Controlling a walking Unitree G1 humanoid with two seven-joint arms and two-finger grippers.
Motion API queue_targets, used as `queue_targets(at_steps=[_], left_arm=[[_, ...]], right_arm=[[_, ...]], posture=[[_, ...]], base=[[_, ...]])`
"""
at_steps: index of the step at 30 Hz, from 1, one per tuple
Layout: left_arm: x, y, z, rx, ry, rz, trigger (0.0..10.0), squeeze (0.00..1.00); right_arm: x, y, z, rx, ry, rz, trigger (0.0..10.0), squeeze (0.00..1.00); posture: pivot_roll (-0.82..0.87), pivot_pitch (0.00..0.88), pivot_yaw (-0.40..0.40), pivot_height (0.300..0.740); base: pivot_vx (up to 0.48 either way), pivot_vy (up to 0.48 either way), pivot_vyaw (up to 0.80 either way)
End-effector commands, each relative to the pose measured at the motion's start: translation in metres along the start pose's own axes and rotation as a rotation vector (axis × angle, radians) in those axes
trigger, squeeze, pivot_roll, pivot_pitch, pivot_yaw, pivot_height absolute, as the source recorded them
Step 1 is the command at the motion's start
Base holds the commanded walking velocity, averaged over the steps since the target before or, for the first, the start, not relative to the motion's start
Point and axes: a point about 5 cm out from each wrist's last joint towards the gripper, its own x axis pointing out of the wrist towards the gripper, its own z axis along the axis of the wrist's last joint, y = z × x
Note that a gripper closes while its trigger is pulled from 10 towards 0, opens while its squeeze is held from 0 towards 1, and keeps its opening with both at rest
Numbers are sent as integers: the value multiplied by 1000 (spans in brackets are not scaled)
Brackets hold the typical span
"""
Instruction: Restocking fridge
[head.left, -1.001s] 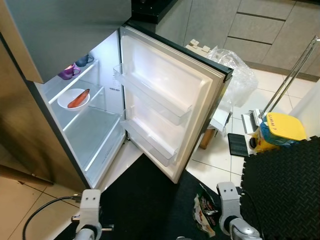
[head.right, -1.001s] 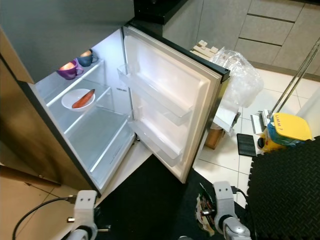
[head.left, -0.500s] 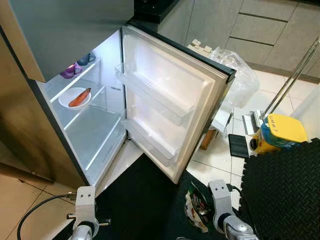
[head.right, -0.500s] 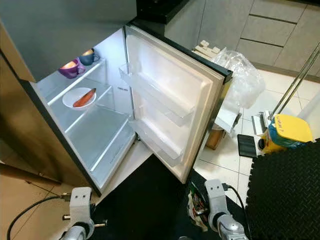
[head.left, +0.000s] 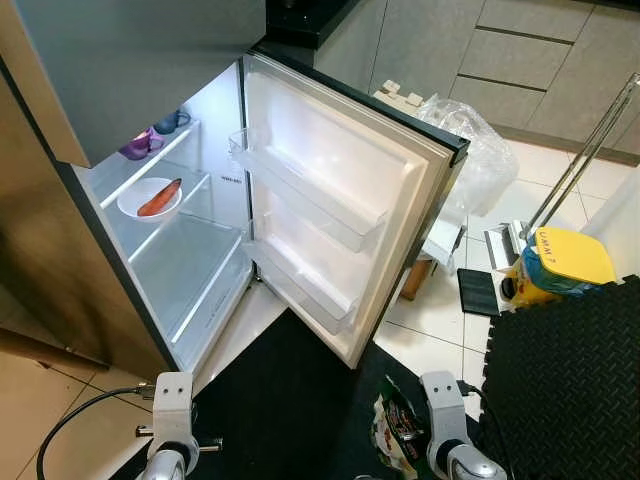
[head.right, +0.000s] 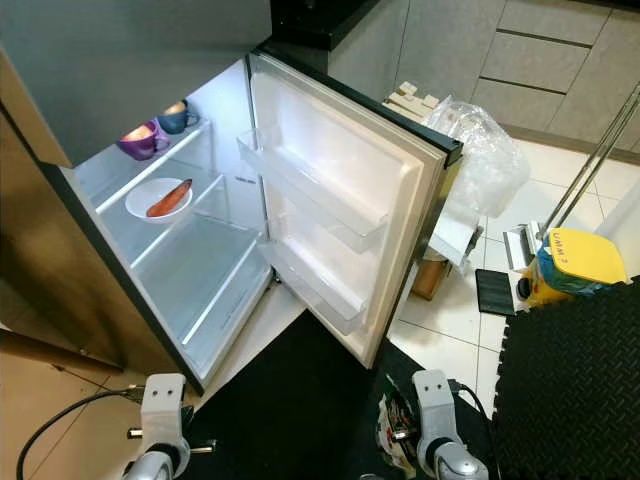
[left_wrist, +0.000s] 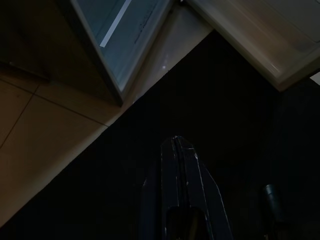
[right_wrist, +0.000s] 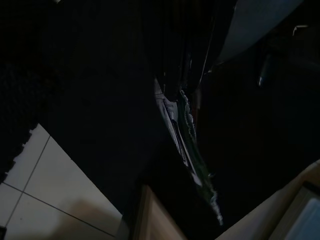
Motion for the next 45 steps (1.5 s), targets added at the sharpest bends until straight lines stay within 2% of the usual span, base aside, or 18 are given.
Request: queue_targets(at_steps=[1, 10, 15, 31, 45], left_arm=[[0, -4, -5, 12, 33, -18, 10000, 0], [0, -2, -4, 28, 27, -15, 10000, 0], [-2, -2, -6, 7, 33, -13, 10000, 0], [-1, -7, -8, 0, 49, -27, 10000, 0], [-2, 1, -8, 2, 52, -13, 10000, 0]], right_arm=[[-2, -1, -5, 24, 3, -16, 10000, 0], [-3, 1, -11, 23, 18, -15, 10000, 0], [-4, 1, -10, -6, 13, -30, 10000, 0], [-4, 2, -12, -5, 21, -23, 10000, 0], [-4, 4, -13, 11, 22, -23, 10000, 0]], posture=[[-83, 64, -16, 740], [-75, 66, -16, 740], [-67, 70, -19, 740], [-77, 81, -18, 740], [-71, 88, -10, 740]], base=[[0, 0, 0], [0, 0, 0], [0, 0, 0], [0, 0, 0], [0, 0, 0]])
